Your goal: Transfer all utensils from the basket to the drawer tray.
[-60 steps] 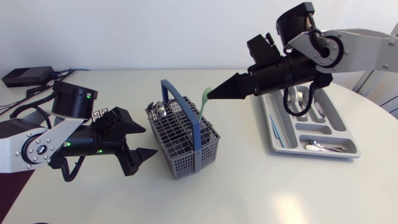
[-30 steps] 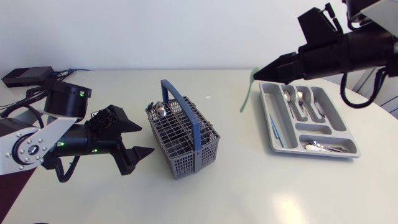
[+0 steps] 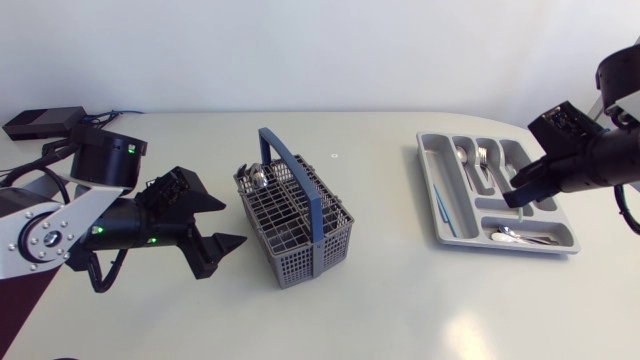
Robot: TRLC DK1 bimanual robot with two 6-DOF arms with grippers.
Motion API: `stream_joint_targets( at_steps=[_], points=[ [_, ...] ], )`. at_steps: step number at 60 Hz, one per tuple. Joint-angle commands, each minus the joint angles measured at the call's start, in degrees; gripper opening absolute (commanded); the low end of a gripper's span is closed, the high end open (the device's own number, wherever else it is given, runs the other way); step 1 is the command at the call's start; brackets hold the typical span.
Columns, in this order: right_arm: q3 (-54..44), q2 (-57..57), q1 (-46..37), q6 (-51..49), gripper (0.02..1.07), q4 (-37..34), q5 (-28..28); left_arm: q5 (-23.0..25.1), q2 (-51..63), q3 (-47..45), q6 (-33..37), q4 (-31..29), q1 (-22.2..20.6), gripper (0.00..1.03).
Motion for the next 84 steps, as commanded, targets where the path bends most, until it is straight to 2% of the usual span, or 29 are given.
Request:
stream_joint_targets(
  at_steps=[1, 14, 20, 36, 41, 51, 55, 63, 69, 75, 84],
  points=[
    [-3.2, 1.4, -2.3, -2.8, 0.11, 3.2, 2.7, -0.1, -0.9, 1.6, -1.1, -0.5, 0.6, 0.94],
    [-6.9, 7.6, -3.8, -3.9, 0.11, 12.1, 10.3, -0.1, 0.1, 2.9, -1.1, -0.4, 2.8, 0.94],
    [-8.2, 11.9, -4.1, -4.6, 0.11, 17.8, 11.4, 0.0, 1.3, 4.2, -1.2, -0.1, 5.3, 0.94],
    [-11.8, 18.8, -4.0, -5.6, 0.14, 25.6, 15.8, 1.7, 7.0, 9.2, -1.4, -0.1, 11.5, 0.95],
    [-13.8, 19.2, -3.0, -6.1, 0.36, 28.1, 17.3, 3.3, 9.6, 11.5, -2.3, -0.1, 13.5, 0.95],
    [-15.0, 16.0, -2.8, -6.2, 0.95, 29.1, 18.2, 4.7, 16.2, 16.4, -4.3, 0.3, 15.1, 0.95],
    [-14.9, 13.5, -2.6, -6.3, 1.02, 28.7, 18.0, 4.7, 18.1, 17.8, -4.9, 0.7, 15.2, 0.95],
    [-15.2, 4.6, 1.8, -5.7, 1.02, 24.3, 14.6, 4.7, 22.2, 21.2, -5.8, 0.8, 15.4, 0.95],
    [-15.0, -0.9, 8.9, -2.5, 1.02, 19.0, 11.2, 4.7, 26.2, 24.0, -6.8, 1.3, 15.1, 0.95],
    [-15.1, -3.4, 17.9, 0.9, 1.01, 17.2, 10.8, 4.7, 30.7, 27.2, -8.2, 2.2, 15.3, 0.95],
    [-14.0, -2.7, 30.5, 6.9, 0.91, 16.4, 8.0, 4.7, 36.4, 32.1, -9.8, 3.4, 16.0, 0.95]
  ],
)
